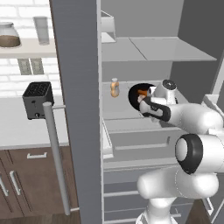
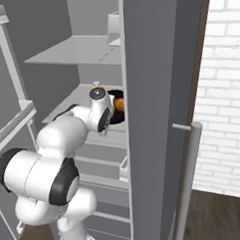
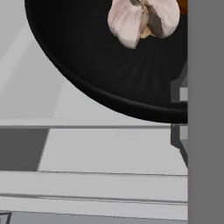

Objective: Pick the chicken drumstick and garlic from their plates and place them in the bowl. Then put the bowl in the fridge.

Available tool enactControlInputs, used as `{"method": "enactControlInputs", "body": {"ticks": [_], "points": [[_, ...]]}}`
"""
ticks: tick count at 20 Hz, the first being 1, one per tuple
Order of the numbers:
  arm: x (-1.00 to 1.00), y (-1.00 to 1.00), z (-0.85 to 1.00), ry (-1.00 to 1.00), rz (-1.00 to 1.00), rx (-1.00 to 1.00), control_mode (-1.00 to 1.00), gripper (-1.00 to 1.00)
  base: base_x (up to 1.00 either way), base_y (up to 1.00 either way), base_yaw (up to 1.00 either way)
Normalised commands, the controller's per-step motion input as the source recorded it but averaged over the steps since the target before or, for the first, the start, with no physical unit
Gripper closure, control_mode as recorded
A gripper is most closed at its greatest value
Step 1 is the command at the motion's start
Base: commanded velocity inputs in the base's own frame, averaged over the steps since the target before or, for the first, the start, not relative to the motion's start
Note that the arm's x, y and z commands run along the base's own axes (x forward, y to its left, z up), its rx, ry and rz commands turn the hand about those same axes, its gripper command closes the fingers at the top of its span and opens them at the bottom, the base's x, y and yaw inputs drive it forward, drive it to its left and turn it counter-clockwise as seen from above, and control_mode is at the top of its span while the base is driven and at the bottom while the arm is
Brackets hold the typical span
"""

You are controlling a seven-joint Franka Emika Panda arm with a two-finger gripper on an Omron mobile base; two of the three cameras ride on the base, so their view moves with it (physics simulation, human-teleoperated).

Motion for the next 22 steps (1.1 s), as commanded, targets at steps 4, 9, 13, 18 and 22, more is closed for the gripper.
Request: {"method": "enactControlInputs", "body": {"ticks": [4, 9, 13, 18, 22], "points": [[0.35, -0.15, -0.01, 0.04, 0.00, 0.00, -1.00, 1.00, 0.00, 0.00, 0.00], [0.29, -0.14, -0.20, 0.12, 0.00, 0.00, -1.00, 1.00, 0.00, 0.00, 0.00], [0.48, -0.03, -0.19, 0.06, 0.00, 0.00, -1.00, 1.00, 0.00, 0.00, 0.00], [0.47, 0.00, -0.20, 0.03, 0.00, 0.00, -1.00, 1.00, 0.00, 0.00, 0.00], [0.34, -0.02, -0.29, 0.07, 0.00, 0.00, -1.00, 1.00, 0.00, 0.00, 0.00]]}}
